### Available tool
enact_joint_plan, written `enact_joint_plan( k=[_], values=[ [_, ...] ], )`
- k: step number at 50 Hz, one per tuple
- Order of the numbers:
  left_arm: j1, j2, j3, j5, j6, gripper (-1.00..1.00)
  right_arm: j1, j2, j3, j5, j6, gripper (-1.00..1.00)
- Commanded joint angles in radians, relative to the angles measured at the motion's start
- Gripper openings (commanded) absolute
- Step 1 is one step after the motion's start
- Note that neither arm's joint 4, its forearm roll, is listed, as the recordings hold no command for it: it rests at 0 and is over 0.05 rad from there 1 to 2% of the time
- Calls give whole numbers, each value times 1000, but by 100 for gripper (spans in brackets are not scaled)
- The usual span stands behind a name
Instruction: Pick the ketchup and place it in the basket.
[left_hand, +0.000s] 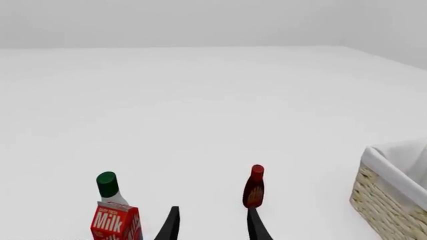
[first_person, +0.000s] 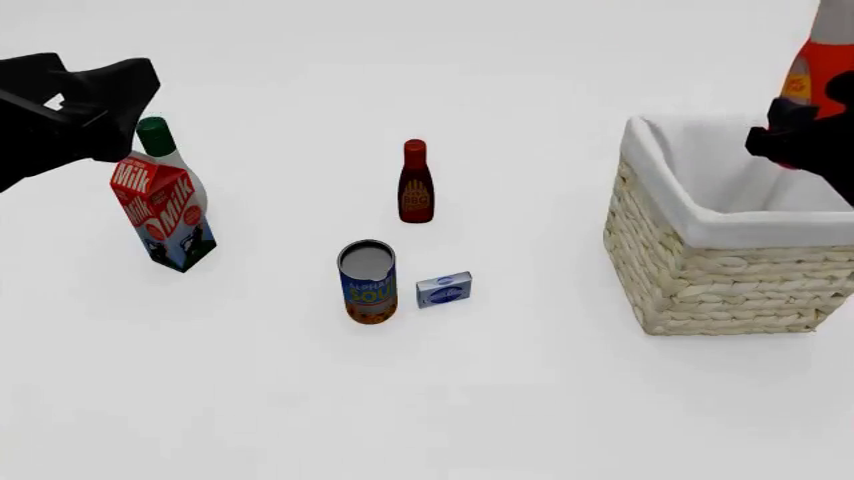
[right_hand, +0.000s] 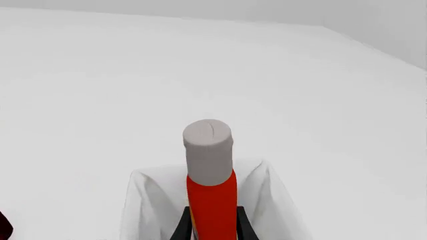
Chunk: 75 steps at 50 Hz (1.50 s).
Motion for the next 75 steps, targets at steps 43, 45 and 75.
enact_joint_plan(
  k=[43,45,75],
  values=[
    [5,7,7,-14,-1,100,-8,168,-9,-58,16,-100],
    [5,9,6,-15,-1,100,-7,172,-9,-58,17,-100],
    [3,16,5,-21,0,100,-26,243,-6,-77,-3,-100]
  ],
)
